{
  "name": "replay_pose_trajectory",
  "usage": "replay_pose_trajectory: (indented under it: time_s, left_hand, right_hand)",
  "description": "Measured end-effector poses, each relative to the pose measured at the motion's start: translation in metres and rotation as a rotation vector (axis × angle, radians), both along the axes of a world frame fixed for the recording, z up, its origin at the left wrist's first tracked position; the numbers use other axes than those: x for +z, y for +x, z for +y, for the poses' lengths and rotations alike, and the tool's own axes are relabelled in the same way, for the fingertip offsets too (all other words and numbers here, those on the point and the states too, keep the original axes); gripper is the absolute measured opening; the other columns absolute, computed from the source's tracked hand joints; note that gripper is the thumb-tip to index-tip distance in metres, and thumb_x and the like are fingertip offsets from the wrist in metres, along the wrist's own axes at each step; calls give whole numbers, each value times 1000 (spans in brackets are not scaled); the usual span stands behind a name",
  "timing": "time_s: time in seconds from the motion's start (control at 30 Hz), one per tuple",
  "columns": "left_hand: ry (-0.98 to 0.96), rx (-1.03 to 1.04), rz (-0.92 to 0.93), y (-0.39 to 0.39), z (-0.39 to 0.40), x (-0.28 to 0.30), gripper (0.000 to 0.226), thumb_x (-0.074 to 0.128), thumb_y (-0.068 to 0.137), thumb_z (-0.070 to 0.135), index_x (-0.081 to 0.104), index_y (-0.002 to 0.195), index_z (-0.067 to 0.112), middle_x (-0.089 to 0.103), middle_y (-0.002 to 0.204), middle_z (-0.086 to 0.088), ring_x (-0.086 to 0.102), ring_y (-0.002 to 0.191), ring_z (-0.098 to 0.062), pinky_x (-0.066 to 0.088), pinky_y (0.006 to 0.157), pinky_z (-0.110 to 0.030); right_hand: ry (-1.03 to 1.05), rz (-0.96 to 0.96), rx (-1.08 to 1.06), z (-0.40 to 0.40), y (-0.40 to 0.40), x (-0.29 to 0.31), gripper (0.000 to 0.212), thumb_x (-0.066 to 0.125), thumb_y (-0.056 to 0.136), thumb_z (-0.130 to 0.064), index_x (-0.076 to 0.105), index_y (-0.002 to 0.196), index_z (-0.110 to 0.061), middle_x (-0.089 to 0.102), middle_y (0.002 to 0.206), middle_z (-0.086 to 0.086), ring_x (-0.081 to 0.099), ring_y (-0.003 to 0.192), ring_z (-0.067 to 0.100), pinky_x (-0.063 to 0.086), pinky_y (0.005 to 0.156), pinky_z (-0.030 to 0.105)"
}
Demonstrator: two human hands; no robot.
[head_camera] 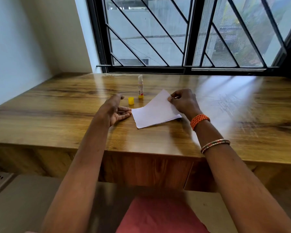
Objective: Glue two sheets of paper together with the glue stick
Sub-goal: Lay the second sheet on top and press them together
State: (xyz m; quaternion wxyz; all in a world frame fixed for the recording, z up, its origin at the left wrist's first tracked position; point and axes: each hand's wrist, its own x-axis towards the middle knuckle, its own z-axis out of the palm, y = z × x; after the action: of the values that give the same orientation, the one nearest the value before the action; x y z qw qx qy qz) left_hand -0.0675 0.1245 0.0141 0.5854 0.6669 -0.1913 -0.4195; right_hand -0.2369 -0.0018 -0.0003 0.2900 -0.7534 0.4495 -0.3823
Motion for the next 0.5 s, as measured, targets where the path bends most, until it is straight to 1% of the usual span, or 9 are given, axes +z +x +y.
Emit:
replay_pose_trajectory:
  time_s: [0.07,0.13,0.17,0.2,0.27,0.3,0.4,0.43,0.5]
  left_hand:
    - [-2,6,1,0,0,0,49,36,97,27,28,139,2,59,99,-25,58,89,-28,51,78,-30]
    - [-5,16,4,1,-1,-1,50,37,97,27,26,140,3,57,113,-28,59,87,-29,52,79,-33]
    - [-8,22,6,1,-1,-1,51,37,97,26,25,141,4,56,116,-28,59,86,-29,52,80,-34]
    - [-14,31,9,2,-2,-3,51,38,97,26,25,141,4,56,114,-27,59,83,-29,51,80,-34]
    - [-30,48,14,2,-3,-5,50,39,97,25,26,141,5,56,101,-24,59,78,-27,49,79,-33]
    - [-34,51,14,2,-3,-5,50,40,96,25,26,141,6,55,101,-23,59,78,-27,49,79,-33]
    - [-32,54,6,1,-4,-6,51,39,97,24,26,141,4,55,117,-29,59,89,-30,49,82,-34]
    - [-32,56,5,1,-4,-5,50,39,97,24,26,141,4,55,120,-30,59,91,-31,49,83,-34]
    - [-37,62,5,1,-5,-4,50,39,97,23,26,140,4,55,114,-29,60,85,-29,49,83,-33]
  right_hand:
    - [-13,7,6,-3,2,-1,19,66,86,-14,70,102,-3,67,108,15,55,90,18,48,80,29]
    - [-26,0,20,-5,2,-4,20,66,86,-13,70,102,-2,67,108,16,54,89,17,48,79,29]
    - [-30,-3,28,-6,2,-5,19,66,86,-13,70,102,-2,67,107,16,54,88,17,48,78,28]
    - [-30,-5,33,-6,2,-6,19,66,87,-14,70,102,-3,67,106,15,55,88,16,48,77,28]
    - [-25,-15,41,-8,2,-8,20,66,87,-15,70,103,-5,66,103,13,55,87,16,46,75,27]
    - [-27,-21,44,-8,2,-8,20,65,87,-16,70,103,-5,66,101,12,55,86,16,44,74,26]
    - [-56,-21,48,-10,4,-7,19,65,87,-16,71,102,-6,63,94,8,54,85,15,41,73,24]
    - [-66,-19,50,-11,5,-7,19,65,87,-16,71,102,-6,62,93,7,54,85,14,41,73,23]
    - [-72,-22,54,-13,6,-7,19,65,87,-16,71,103,-7,60,93,6,54,85,15,42,73,23]
